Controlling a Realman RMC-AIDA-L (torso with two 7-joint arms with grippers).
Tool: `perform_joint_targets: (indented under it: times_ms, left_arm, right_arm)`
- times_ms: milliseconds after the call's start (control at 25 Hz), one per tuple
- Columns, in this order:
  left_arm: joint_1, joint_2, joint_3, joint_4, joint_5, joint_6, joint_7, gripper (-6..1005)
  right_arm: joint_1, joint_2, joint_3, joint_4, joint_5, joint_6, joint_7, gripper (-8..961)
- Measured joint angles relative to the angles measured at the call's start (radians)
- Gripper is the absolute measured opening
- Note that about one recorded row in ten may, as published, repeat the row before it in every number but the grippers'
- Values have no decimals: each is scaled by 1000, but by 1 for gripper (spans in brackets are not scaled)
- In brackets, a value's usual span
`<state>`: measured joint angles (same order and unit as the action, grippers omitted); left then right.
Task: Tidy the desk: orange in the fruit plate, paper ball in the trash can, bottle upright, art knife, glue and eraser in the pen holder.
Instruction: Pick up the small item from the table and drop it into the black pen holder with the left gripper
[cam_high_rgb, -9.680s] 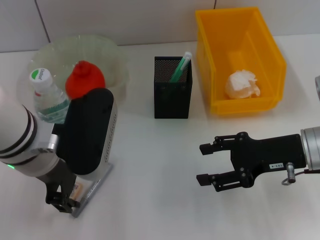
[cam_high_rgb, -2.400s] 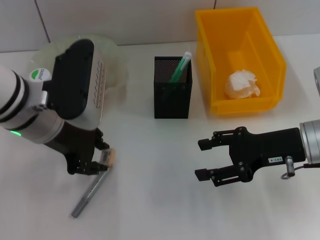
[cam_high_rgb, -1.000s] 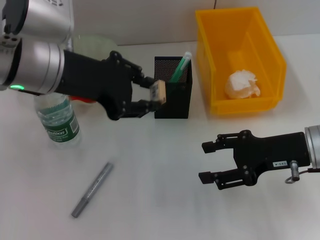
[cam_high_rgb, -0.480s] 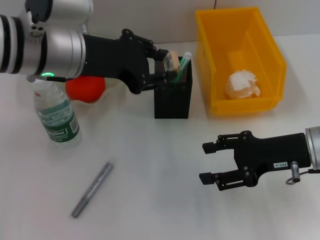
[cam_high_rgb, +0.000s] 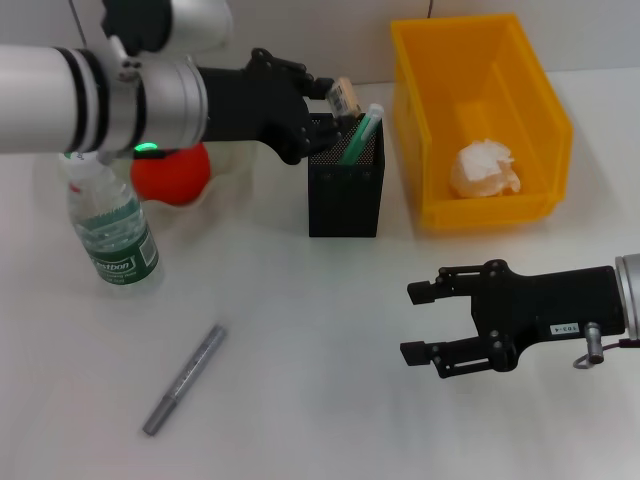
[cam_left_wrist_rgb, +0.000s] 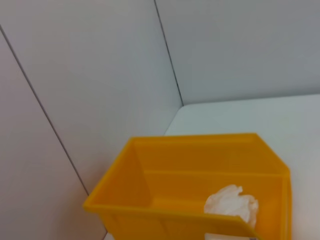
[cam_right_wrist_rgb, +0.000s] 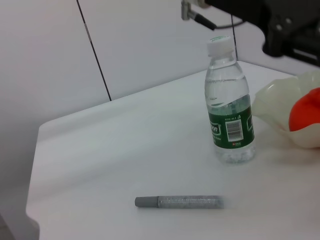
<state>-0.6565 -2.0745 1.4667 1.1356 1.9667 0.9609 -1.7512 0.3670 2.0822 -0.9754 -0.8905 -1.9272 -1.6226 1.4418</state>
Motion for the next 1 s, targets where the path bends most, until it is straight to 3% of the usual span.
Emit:
perform_joint_targets:
  times_ms: [320,1000]
  left_arm:
    - [-39,-4,65,-106,-3,-123,1,483]
    - [-80,-6,142,-190,-19,-266,-1,521]
  right_arm:
    - [-1,-1,0,-2,3,0,0,766]
    - [-8,-1,0,-2,4,0,-2,766]
